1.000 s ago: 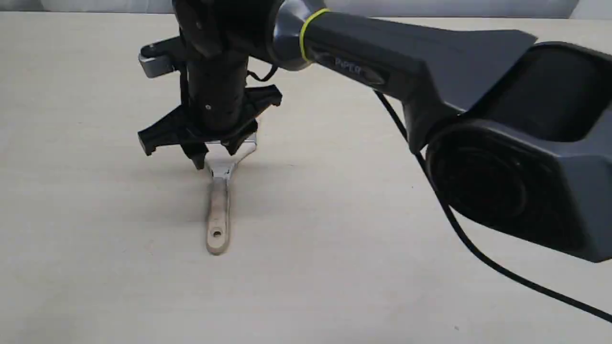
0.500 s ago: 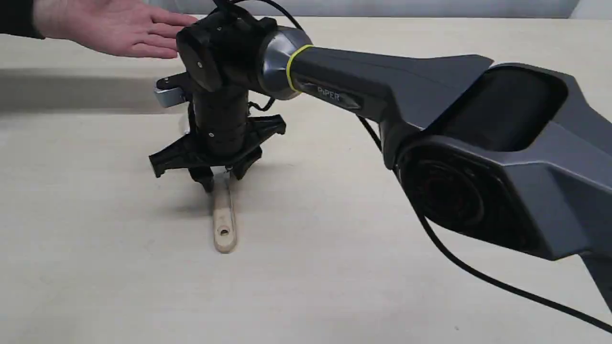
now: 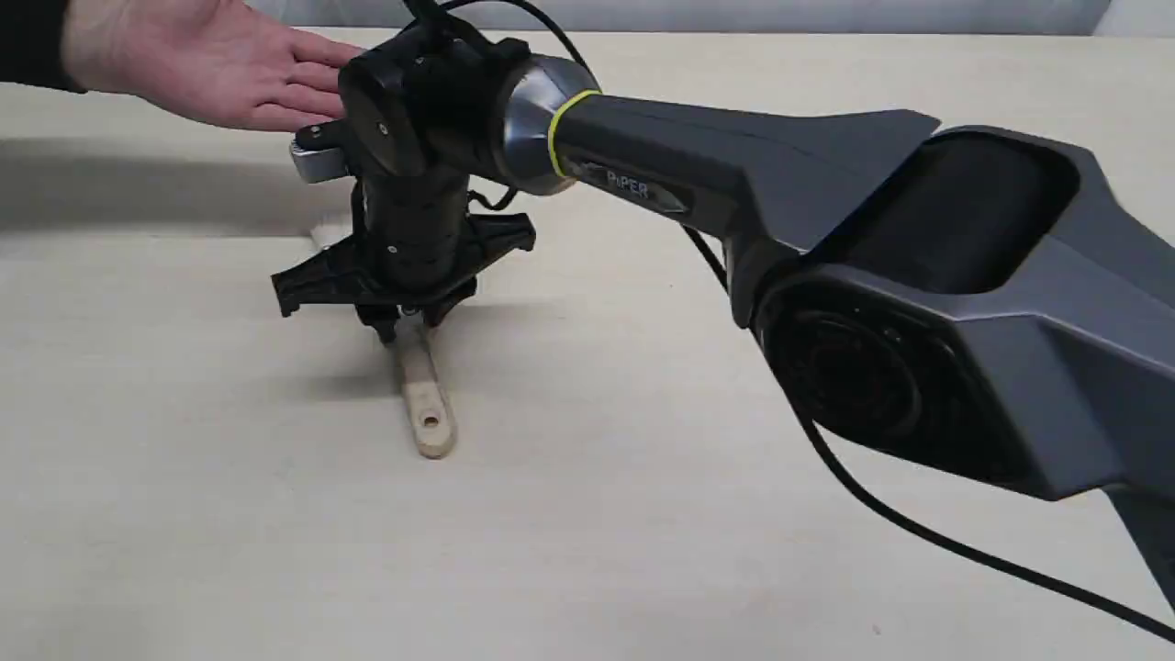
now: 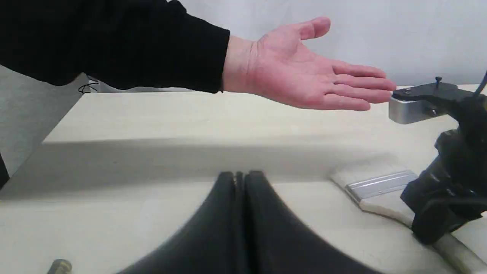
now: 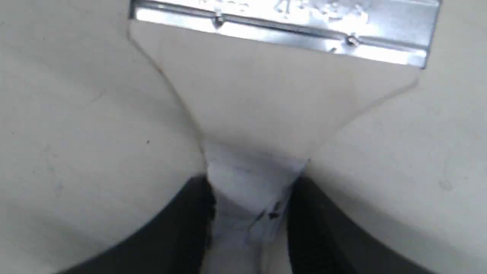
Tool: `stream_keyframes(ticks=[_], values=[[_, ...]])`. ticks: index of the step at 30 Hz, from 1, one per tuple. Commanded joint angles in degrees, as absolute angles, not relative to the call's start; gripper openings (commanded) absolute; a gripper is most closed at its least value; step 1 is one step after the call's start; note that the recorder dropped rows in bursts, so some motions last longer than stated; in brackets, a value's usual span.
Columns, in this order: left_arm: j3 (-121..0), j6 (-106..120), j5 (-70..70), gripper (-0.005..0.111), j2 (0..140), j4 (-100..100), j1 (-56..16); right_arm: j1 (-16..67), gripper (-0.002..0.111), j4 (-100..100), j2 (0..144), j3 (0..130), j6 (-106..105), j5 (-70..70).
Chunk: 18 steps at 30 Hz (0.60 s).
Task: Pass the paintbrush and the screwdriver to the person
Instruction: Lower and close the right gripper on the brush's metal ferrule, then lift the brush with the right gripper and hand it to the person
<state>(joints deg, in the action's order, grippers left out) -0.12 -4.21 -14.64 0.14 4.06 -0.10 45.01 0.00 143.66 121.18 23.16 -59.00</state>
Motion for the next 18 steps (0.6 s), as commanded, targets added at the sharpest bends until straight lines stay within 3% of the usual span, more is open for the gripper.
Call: stream_keyframes(ticks=[1, 18], values=[[0.00, -4.32, -14.35, 0.000, 0.00, 3.91, -0.40, 44.83, 0.007, -0.94, 145.22, 120.60, 23.21, -59.34], [0.00, -4.32, -14.22, 0.000, 0.00, 4.04, -0.40, 48.38, 0.004, 1.07, 138.12, 120.60, 12.98, -62.42]])
